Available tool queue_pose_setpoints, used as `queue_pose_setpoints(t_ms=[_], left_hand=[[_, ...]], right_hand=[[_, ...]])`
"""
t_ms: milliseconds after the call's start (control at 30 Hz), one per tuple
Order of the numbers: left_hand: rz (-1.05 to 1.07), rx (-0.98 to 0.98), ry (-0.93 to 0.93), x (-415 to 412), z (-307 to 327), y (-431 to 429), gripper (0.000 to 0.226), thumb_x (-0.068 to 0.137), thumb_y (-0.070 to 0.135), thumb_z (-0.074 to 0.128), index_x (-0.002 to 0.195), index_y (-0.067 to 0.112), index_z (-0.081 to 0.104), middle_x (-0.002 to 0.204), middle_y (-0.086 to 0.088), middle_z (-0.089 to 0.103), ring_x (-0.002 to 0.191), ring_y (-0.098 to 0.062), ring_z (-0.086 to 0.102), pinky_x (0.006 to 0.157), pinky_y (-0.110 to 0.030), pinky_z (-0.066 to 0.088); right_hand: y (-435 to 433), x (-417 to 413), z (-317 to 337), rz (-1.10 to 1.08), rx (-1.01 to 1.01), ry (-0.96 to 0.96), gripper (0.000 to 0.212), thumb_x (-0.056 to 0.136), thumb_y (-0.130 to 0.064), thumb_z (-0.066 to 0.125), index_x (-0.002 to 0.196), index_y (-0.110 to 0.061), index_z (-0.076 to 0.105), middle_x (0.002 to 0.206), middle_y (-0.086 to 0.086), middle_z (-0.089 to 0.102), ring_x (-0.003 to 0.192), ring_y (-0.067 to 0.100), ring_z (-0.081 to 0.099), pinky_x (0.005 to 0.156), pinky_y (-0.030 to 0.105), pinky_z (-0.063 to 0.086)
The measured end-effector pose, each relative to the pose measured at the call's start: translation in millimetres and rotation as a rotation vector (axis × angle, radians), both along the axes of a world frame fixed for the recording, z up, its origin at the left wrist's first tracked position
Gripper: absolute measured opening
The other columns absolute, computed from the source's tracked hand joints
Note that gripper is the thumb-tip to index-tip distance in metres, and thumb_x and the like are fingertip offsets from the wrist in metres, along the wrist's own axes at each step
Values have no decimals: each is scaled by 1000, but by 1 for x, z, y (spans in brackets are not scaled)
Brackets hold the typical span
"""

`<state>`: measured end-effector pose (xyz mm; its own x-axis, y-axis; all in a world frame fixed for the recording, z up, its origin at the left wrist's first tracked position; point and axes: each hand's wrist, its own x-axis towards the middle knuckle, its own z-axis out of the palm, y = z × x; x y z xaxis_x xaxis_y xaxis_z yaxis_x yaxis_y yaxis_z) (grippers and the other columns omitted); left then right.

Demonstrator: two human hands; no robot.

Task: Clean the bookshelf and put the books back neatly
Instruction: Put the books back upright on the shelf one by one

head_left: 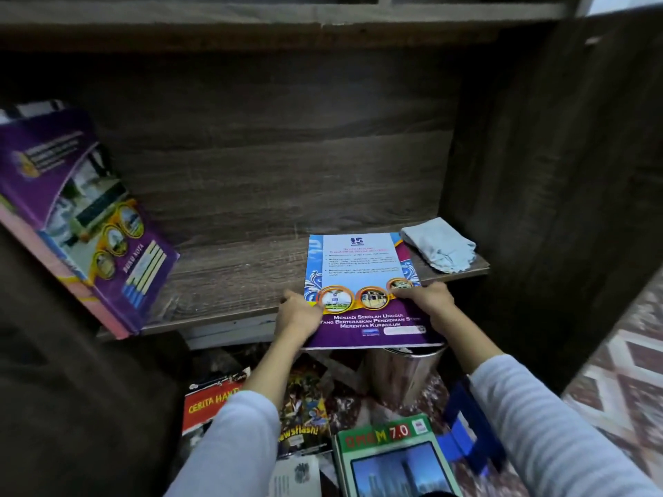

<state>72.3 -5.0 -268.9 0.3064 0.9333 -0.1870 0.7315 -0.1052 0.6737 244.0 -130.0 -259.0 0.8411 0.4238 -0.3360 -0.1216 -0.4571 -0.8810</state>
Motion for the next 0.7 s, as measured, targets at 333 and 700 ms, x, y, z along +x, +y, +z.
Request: queue_pose_setpoints(t_ms=[333, 700], left_hand=[[95, 32, -181, -26, 19, 7, 32, 90, 30, 61, 117, 14, 61, 123, -13, 62, 115, -30, 55, 87, -29, 41], [182, 321, -560, -90, 128, 45, 32, 90, 26, 60, 118, 9, 60, 119, -5, 62, 114, -21, 56, 99, -29, 41]], right_hand=[[14, -39, 51, 161, 368, -29, 32, 84, 10, 56, 110, -8, 54, 114, 16, 64, 101, 34, 62, 91, 48, 50], [37, -161, 128, 289, 608, -530, 42, 92, -11, 54, 129, -28, 45, 109, -7, 62, 104, 19, 51, 87, 28, 36]])
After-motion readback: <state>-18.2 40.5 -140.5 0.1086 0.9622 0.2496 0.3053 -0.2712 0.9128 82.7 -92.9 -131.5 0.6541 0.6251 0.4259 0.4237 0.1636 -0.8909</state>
